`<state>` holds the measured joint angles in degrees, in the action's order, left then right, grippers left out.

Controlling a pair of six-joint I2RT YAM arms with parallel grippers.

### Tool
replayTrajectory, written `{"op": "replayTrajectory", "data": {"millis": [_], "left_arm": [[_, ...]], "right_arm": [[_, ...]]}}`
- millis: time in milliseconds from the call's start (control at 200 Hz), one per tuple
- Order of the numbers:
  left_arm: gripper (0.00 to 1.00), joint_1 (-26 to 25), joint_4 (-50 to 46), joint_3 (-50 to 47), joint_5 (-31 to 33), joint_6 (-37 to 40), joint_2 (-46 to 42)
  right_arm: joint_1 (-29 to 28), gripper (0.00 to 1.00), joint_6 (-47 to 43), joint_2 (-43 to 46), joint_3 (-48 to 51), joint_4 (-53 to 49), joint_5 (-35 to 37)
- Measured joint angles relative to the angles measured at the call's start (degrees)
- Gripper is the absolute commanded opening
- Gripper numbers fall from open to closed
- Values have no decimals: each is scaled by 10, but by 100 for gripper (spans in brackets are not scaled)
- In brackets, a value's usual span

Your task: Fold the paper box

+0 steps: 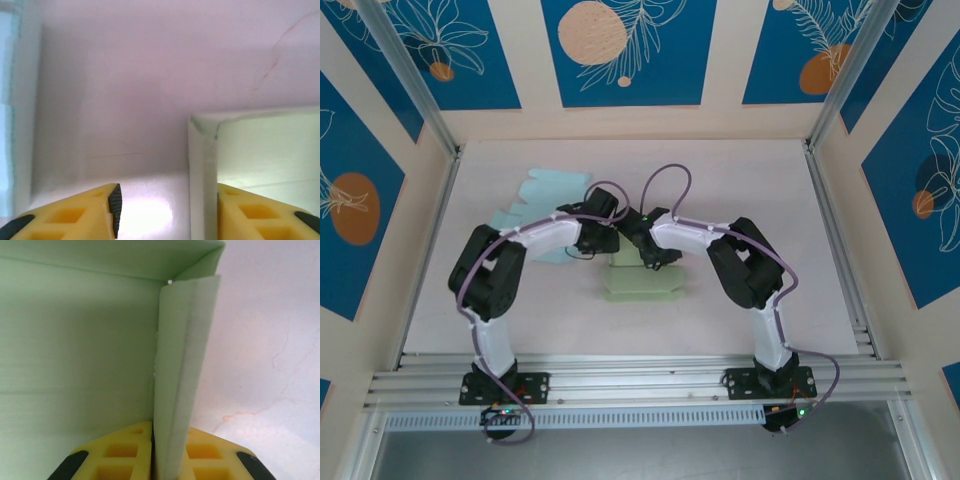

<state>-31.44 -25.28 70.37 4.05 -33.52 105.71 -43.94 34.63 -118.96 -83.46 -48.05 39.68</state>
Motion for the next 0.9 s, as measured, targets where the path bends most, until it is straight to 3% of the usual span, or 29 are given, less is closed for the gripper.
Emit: {"op": "replayTrajectory", "data": {"millis": [255, 585, 900], "left_arm": [[73, 39, 73, -53, -35, -16, -124], [68, 73, 108, -140, -60, -18, -177], [68, 74, 112, -133, -85, 136, -199]], "right_arm": [[0, 34, -48, 0, 7, -15, 10], [6, 49, -99, 7, 7, -16, 13], [8, 66, -153, 36, 7, 38, -20]]}}
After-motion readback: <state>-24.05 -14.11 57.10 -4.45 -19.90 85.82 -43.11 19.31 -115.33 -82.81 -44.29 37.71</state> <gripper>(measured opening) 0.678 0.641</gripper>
